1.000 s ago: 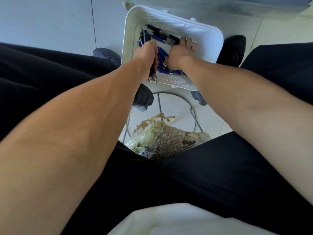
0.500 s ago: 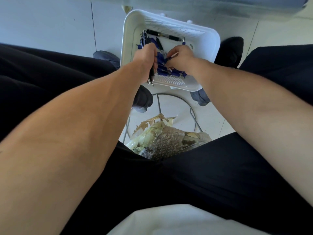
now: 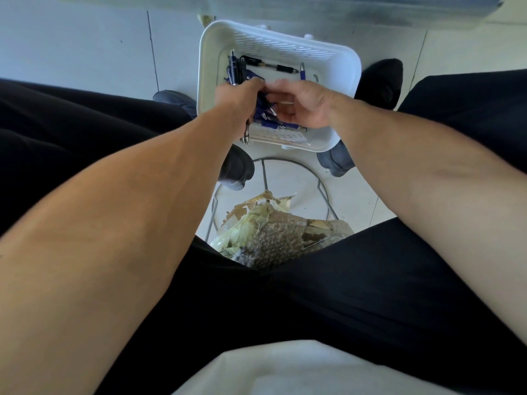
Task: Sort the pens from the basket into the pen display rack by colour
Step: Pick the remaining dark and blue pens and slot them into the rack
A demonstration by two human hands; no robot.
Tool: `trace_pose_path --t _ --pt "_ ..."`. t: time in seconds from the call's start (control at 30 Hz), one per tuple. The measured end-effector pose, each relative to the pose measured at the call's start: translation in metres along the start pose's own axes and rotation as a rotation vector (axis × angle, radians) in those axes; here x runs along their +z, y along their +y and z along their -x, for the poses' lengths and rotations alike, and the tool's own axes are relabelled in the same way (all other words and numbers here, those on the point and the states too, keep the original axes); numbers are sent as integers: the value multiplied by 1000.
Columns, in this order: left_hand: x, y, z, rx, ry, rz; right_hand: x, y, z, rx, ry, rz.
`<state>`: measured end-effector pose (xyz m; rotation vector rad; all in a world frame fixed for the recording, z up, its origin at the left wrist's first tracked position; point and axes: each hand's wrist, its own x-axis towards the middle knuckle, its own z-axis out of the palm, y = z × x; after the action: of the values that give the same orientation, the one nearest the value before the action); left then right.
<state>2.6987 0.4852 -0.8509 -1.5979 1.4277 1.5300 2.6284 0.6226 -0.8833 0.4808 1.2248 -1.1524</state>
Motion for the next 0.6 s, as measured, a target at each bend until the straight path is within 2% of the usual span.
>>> trace_pose_path --t 0.03,0.07,0.13,0.2,0.3,0.47,0.53,0.6 --pt "-2 1 -1 2 3 16 -2 0 -4 -49 105 -11" --pt "-3 1 -2 -5 4 30 -5 0 -9 -118 255 78" --pt "-5 2 -1 -35 10 71 -8 -2 -18 -252 501 554" --pt "-5 2 0 -80 -8 162 -5 -4 -25 -290 492 955" --pt "-2 1 1 -134 -47 298 5 -8 -33 -196 387 1255" --pt "3 4 11 -138 -73 300 24 -6 -31 22 287 1467" --pt "3 5 13 -127 -75 255 28 -7 -29 52 314 1549" --pt "1 5 13 -132 -83 222 29 -10 -28 41 358 1533"
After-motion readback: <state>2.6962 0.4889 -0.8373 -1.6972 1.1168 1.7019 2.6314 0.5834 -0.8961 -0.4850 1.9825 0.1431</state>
